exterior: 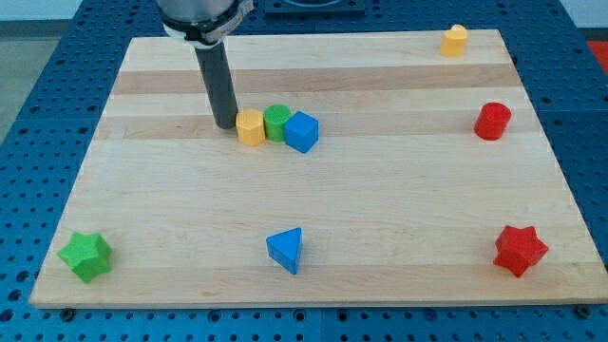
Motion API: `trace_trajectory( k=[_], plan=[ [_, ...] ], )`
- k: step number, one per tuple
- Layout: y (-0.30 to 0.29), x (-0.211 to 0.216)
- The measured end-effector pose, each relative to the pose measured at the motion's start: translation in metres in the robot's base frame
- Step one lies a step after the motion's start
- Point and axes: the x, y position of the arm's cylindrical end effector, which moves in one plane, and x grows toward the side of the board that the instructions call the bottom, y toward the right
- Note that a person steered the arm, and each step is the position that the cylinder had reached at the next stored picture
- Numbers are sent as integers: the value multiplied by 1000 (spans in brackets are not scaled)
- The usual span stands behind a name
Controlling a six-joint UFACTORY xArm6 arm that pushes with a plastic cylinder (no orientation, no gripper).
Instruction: Move your arm left to the green star
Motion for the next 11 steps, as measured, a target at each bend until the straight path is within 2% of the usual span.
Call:
trace_trajectory(
  k=[1, 3, 4, 6, 7, 8, 10, 11],
  plan=[
    [0, 17],
    [34, 22],
    [-7, 28],
    [-115, 90],
    [-172, 92],
    [-184, 98],
    [-184, 184],
    [-184, 183]
  ],
)
